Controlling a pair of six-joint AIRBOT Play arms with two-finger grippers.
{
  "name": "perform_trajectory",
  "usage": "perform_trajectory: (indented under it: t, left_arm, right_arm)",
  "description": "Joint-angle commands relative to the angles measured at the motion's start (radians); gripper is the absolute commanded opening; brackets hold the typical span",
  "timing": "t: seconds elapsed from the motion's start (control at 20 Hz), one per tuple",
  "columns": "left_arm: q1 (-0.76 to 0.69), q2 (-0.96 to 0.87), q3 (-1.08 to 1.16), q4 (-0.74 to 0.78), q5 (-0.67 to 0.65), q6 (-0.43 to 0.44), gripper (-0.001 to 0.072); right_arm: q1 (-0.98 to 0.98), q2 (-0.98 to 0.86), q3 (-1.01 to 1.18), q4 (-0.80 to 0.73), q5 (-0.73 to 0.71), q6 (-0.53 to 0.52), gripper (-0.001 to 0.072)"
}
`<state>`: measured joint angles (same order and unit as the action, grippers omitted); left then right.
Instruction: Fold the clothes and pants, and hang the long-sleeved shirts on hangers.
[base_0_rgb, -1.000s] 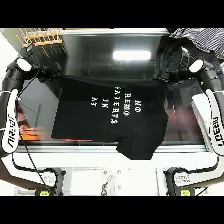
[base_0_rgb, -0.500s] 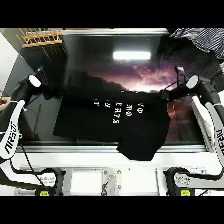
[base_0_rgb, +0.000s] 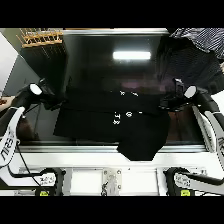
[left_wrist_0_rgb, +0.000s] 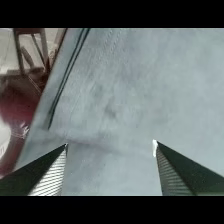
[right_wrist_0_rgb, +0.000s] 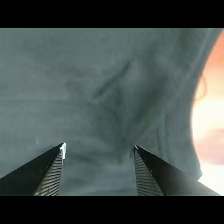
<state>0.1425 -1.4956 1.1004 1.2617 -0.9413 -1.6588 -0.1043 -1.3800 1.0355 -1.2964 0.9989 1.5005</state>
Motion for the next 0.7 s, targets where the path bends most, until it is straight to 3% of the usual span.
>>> perform_trajectory:
  t: [0.0, 0.35, 0.65]
  left_arm:
    - [0.09, 0.148, -0.061, 0.045, -0.086, 0.001, 0.0565]
    - [0.366, 0.43, -0.482, 0.043, -0.1, 0.002, 0.0565]
    - [0.286, 0.416, -0.654, -0.089, 0.021, 0.002, 0.0565]
  right_arm:
    - [-0.043, 0.142, -0.003, -0.055, 0.095, 0.0, 0.0463]
    - [-0.132, 0.442, -0.005, -0.07, 0.145, 0.0, 0.047]
    - [-0.131, 0.467, -0.005, -0.061, 0.142, 0.0, 0.0471]
